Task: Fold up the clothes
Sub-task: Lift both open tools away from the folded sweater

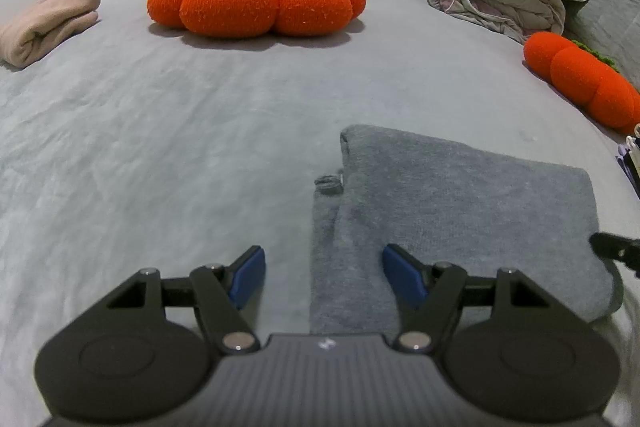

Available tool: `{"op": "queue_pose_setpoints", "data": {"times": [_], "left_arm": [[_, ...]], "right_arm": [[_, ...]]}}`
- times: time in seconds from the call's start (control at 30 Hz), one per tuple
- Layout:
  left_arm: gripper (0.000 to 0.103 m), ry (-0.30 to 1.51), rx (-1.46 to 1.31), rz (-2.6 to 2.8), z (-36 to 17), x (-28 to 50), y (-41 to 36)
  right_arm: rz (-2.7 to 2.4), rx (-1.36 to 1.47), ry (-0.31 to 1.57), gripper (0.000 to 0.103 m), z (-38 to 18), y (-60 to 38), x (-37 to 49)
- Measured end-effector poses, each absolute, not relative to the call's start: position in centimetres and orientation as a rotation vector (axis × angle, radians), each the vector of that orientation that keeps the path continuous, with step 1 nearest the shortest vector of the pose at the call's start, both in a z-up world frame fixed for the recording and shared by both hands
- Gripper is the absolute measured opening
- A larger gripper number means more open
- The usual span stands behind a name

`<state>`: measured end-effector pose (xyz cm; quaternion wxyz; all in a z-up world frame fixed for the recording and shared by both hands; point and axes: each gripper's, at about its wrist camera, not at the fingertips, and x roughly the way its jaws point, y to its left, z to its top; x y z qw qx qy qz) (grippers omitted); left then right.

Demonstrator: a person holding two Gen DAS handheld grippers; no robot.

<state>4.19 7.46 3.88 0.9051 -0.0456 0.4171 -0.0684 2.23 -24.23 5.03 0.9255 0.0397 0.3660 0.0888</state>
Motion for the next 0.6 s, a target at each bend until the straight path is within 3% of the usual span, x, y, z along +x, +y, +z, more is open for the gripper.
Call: {"op": "queue_pose_setpoints", "data": {"times": [0.6], "left_arm": [[0.067, 0.861, -0.193, -0.104, 4.2, 4.7, 9.9]], "right_arm": [[0.102, 0.135, 0.8, 0.013, 3.9, -25.1, 2.5]]}}
